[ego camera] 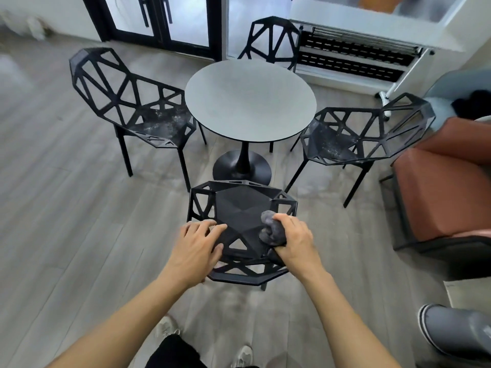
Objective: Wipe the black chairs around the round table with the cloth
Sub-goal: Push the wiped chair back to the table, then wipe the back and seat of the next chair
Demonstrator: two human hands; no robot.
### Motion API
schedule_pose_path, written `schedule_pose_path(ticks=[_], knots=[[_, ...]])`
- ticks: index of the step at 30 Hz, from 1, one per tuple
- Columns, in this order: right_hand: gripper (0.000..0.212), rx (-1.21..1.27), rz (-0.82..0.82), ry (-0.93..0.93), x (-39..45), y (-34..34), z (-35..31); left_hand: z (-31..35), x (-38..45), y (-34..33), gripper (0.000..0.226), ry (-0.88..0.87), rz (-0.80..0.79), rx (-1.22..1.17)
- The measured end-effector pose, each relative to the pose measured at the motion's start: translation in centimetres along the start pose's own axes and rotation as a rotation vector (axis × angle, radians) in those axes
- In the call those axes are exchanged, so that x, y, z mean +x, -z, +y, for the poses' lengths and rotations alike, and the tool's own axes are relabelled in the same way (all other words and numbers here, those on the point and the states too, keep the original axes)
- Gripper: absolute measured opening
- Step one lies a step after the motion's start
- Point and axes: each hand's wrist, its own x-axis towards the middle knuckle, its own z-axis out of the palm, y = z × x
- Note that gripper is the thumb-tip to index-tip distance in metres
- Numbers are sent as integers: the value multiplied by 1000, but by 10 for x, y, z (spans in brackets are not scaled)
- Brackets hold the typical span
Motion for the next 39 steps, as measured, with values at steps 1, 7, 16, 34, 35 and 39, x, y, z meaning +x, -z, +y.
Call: schedule_pose_path(ticks=[1, 7, 16, 34, 35, 39], knots=[[74, 13, 25, 17, 6, 1, -12, -7, 3, 11, 37, -9, 50, 12], [70, 138, 127, 40, 35, -7, -99, -72, 6, 76, 34, 52, 98, 41], [67, 233, 132, 76, 93, -61, -241, -205, -4, 136, 39, 175, 104, 86], [67, 314, 17, 135, 326, -131, -357, -391, 143, 146, 39, 310, 115, 53], [66, 312, 12, 136, 343, -132, -360, -402, 153, 146, 38, 317, 120, 48], [65, 301, -11, 156, 408, -140, -373, -449, 189, 145, 37, 374, 130, 49]])
